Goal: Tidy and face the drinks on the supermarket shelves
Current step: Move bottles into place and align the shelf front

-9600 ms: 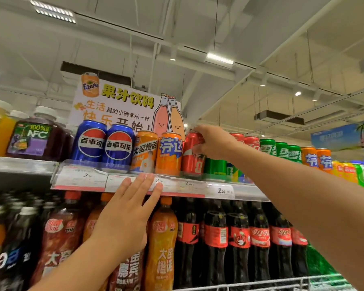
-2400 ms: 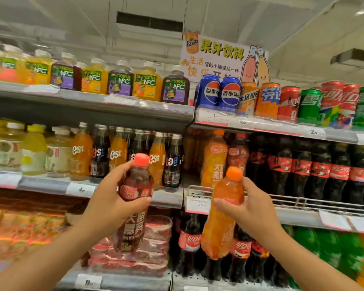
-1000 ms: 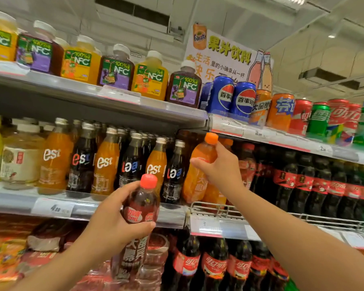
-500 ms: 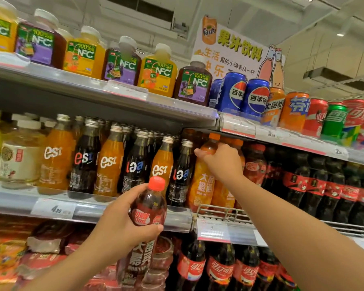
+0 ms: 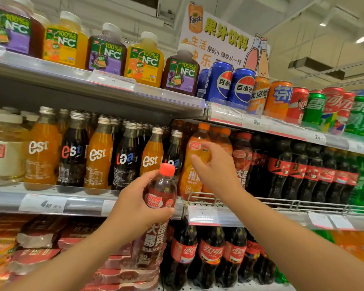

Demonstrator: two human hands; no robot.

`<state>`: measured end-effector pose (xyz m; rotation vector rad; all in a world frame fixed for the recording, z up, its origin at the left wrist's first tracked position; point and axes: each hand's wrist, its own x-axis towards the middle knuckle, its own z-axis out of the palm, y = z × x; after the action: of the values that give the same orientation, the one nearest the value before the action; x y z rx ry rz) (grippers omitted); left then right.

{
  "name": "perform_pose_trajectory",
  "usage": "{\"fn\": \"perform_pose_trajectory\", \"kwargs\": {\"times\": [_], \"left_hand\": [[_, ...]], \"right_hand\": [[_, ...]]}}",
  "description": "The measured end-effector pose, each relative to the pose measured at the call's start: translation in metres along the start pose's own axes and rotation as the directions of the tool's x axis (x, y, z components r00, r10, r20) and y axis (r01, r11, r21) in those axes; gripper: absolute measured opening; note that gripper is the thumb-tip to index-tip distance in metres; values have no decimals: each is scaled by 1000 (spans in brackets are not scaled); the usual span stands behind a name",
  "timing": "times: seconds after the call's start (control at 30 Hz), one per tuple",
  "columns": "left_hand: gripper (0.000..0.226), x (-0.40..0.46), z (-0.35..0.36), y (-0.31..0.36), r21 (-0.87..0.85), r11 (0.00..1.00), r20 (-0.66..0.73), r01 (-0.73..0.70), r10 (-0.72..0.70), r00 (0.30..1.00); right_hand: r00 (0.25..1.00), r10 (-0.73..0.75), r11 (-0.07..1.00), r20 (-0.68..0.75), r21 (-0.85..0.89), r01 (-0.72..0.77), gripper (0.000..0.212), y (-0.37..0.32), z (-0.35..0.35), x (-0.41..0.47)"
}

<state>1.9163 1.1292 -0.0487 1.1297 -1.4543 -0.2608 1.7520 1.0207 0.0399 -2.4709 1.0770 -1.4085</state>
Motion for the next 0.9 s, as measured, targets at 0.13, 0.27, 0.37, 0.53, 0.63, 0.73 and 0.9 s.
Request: {"fn": "perform_pose_trajectory", "kwargs": {"times": [0.13,0.27,0.37,0.53,0.63,0.73,0.9], "left_hand": [[99,6,20,18,-29,1000,16,-7,7,1000],[114,13,53,35,-40,998,39,-44,45,998],[115,13,78,48,-71,996,47,-61,64,997],[117,14,124,74,-114,988,30,-105,109,994],[121,18,154,80,-115,985,38,-125,130,991],[115,18,185,83,-50,996,96,-78,82,992],[67,32,253,95,12,1000,22,4,-4,1000]], "right_hand": [[949,69,965,307,220,-142,43,-22,-16,-57],[958,126,966,259,189,-178,50,-22,-36,-75],[967,151,980,207,98,-174,57,-10,-63,-79],[981,153,987,120,34,-158,52,14,-100,-82],[991,115,989,67,81,-120,43,35,-129,-81],[991,118,967,67,219,-130,40,69,-162,-76],[985,80,965,153,235,-115,43,131,-203,-64]]}}
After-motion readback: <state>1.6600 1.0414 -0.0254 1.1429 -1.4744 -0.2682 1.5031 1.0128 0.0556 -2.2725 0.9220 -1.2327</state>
